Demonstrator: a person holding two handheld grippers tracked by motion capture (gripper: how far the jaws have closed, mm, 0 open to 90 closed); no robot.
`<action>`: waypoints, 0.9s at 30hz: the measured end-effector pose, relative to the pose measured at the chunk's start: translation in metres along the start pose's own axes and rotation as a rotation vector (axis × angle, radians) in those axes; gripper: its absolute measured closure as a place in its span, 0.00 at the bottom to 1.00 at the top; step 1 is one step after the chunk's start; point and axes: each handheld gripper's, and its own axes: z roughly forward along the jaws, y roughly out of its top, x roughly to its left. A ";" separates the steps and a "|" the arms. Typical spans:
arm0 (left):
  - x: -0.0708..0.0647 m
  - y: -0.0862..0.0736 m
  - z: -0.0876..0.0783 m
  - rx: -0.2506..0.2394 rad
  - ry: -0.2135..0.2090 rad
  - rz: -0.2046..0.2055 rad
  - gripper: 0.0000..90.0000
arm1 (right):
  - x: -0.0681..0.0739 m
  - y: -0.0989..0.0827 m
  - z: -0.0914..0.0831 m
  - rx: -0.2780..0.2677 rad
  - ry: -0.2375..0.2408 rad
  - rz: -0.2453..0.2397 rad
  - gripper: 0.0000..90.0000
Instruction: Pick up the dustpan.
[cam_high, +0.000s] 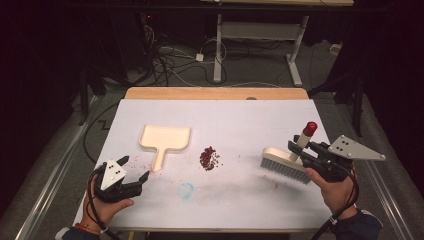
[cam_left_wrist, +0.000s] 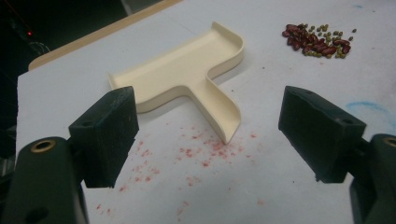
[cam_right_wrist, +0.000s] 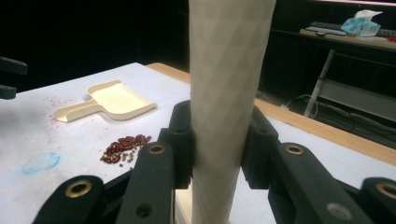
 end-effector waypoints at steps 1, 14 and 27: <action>0.000 -0.001 -0.001 0.004 0.002 0.001 0.22 | 0.000 0.000 0.000 0.001 -0.002 -0.002 0.77; -0.004 -0.003 -0.010 0.027 -0.009 -0.068 0.22 | 0.006 0.004 0.008 -0.005 0.027 -0.025 0.77; -0.002 0.023 0.040 0.218 -0.056 -0.171 0.23 | 0.006 0.005 0.011 0.014 -0.003 -0.024 0.77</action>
